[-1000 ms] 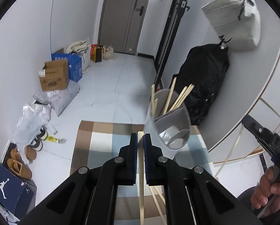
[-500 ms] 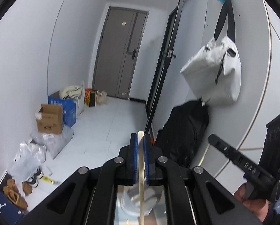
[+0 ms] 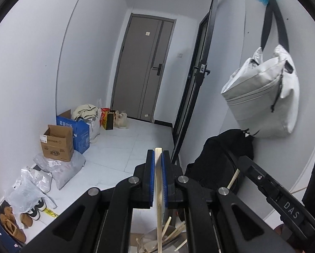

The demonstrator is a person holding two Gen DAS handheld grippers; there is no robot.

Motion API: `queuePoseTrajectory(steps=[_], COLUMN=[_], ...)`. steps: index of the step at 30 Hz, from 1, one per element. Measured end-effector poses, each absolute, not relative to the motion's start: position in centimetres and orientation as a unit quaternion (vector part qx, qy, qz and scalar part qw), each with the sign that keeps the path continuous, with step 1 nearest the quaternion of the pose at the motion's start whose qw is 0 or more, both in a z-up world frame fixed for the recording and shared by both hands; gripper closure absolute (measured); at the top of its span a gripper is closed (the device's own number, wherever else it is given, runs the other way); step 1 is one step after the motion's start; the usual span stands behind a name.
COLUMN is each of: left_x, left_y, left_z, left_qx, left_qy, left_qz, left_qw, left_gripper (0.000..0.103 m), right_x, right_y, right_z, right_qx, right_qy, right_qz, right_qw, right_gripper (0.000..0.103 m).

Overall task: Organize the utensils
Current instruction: 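Lower both held sticks down into the white utensil holder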

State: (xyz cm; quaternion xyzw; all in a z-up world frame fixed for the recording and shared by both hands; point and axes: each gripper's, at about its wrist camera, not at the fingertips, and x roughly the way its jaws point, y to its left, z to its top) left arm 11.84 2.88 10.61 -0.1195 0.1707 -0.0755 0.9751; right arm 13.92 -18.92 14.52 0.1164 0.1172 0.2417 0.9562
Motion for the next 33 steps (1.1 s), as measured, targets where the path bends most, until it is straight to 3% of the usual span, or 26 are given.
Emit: queuePoseTrajectory(steps=[26, 33], left_x=[14.1, 14.2], left_y=[1.0, 1.2], left_z=[6.0, 5.3], left_qx=[-0.073, -0.077], left_qy=[0.158, 0.198], left_qz=[-0.123, -0.161], left_qw=[0.977, 0.964], left_gripper=[0.101, 0.101], right_x=[18.8, 19.2], right_y=[-16.7, -17.0], right_z=[8.2, 7.2], right_qx=[0.08, 0.08], right_qy=[0.151, 0.171], right_qz=[0.245, 0.263], right_qw=[0.954, 0.946], right_gripper=[0.097, 0.097])
